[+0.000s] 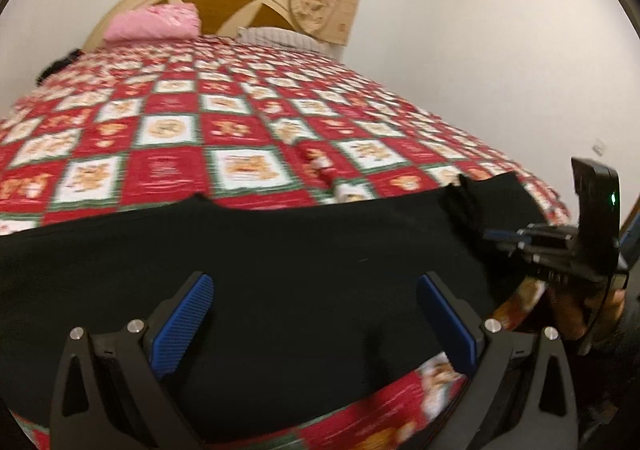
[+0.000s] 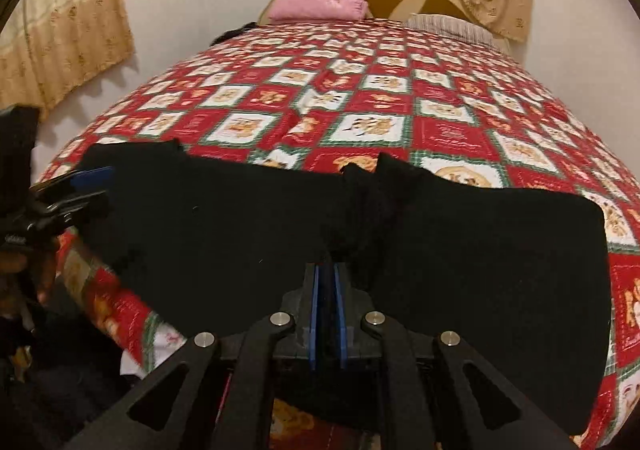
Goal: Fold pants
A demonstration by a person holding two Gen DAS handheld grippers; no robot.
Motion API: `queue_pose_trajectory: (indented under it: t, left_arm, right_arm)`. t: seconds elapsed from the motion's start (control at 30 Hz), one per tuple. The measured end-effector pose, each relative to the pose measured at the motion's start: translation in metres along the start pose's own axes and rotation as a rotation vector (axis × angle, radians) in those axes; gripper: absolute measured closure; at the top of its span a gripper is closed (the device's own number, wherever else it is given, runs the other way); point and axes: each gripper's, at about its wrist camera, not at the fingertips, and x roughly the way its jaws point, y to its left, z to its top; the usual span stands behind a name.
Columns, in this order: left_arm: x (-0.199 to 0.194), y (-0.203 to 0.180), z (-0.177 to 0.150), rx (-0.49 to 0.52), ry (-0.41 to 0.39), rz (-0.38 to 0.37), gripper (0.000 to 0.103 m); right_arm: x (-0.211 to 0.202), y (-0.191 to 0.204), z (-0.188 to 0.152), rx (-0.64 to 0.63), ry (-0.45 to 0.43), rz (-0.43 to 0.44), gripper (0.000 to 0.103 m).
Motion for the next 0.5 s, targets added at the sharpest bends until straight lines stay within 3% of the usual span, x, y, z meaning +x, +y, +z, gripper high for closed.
queue_pose_trajectory:
  t: [0.03,0.1,0.23,0.4,0.5]
  left_arm:
    - [0.005,-0.005,0.004,-0.007,0.011,-0.032,0.0]
    - [0.015,-0.015,0.01,-0.017,0.025,-0.076,0.0]
    - [0.039,-0.046,0.022,0.016,0.042,-0.132,0.0]
    - [0.072,-0.087,0.032,0.025,0.105,-0.209,0.0]
    - [0.089,-0.102,0.037,0.001,0.139,-0.238,0.0]
  right_arm:
    - [-0.006,-0.001,-0.002,-0.004,0.003,0.029,0.071]
    - [-0.024,-0.004,-0.007,-0.02,-0.014,0.102,0.049]
    - [-0.06,-0.014,-0.02,-0.047,-0.112,0.095,0.048]
    - [-0.093,-0.06,-0.036,0.12,-0.295,0.051,0.047]
    - [-0.1,-0.081,-0.044,0.212,-0.377,-0.018,0.044]
